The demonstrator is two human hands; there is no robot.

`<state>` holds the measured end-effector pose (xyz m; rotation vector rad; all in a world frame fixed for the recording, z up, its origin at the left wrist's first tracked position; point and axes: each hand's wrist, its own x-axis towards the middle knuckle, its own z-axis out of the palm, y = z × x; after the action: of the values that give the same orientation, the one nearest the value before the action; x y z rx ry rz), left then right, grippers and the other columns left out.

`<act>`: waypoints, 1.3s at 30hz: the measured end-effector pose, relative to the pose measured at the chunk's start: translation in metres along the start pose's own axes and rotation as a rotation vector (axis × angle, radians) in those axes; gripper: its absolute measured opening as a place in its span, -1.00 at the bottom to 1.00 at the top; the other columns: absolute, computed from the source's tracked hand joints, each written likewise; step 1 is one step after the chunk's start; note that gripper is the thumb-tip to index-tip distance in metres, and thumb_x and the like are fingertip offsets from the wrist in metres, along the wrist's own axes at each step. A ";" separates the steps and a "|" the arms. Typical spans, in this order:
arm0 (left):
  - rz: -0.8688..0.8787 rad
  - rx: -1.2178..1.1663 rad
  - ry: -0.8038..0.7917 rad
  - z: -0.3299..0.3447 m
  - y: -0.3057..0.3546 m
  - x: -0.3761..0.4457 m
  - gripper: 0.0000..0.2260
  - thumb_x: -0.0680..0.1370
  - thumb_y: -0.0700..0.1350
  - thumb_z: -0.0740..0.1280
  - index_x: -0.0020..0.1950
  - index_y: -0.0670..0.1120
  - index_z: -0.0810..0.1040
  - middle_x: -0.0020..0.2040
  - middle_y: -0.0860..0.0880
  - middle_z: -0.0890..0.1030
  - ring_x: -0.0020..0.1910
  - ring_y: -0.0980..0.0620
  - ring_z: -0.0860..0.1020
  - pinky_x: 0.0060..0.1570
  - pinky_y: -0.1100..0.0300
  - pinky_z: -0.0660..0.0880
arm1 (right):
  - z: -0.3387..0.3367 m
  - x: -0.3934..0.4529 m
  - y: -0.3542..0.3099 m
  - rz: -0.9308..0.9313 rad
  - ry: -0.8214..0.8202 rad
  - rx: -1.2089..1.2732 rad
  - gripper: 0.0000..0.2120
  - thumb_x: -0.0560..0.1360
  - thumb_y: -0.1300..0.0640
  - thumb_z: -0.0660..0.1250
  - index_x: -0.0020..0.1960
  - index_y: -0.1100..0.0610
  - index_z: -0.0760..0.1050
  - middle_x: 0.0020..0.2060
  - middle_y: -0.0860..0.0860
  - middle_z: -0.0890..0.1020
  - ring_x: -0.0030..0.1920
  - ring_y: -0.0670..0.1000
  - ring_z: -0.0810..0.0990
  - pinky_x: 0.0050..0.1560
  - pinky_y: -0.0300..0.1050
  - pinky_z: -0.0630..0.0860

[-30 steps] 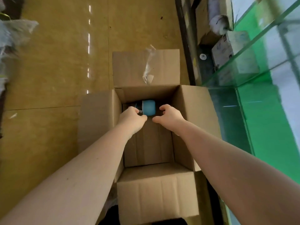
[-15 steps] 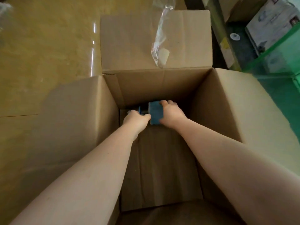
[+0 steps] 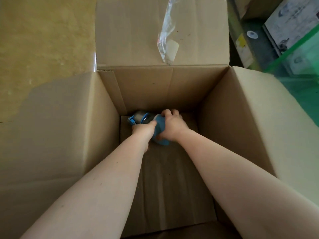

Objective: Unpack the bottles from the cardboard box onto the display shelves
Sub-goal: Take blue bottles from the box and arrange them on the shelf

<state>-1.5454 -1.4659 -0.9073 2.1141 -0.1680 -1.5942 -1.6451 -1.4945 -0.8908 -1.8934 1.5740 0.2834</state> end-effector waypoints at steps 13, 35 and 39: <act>-0.130 -0.193 -0.121 0.007 -0.005 0.017 -0.21 0.19 0.08 0.60 0.31 -0.09 0.34 0.14 -0.13 0.56 0.10 -0.20 0.56 0.16 -0.16 0.47 | 0.036 -0.022 0.014 0.135 -0.029 0.306 -0.01 0.28 0.07 0.54 0.52 0.08 0.02 0.38 0.12 0.25 0.38 0.16 0.30 0.35 0.03 0.34; 0.734 0.032 -0.014 -0.040 0.091 -0.177 -0.42 0.24 0.11 0.56 0.18 -0.06 0.52 0.06 -0.02 0.62 0.06 -0.02 0.57 0.14 0.01 0.51 | -0.121 -0.127 -0.049 -0.192 0.358 0.588 -0.23 0.30 -0.06 0.54 0.38 0.05 0.24 0.15 -0.10 0.50 0.09 -0.14 0.47 0.02 -0.27 0.44; 0.842 -0.006 0.019 -0.053 0.123 -0.230 -0.45 0.29 0.05 0.55 0.20 -0.05 0.49 0.04 0.00 0.60 0.07 -0.02 0.57 0.16 -0.02 0.50 | -0.168 -0.152 -0.073 -0.244 0.430 0.578 -0.26 0.32 -0.05 0.52 0.37 0.05 0.24 0.19 -0.07 0.49 0.15 -0.07 0.49 0.03 -0.22 0.44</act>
<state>-1.5452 -1.4711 -0.6406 1.6850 -0.9054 -1.0492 -1.6543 -1.4694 -0.6546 -1.7085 1.4475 -0.6585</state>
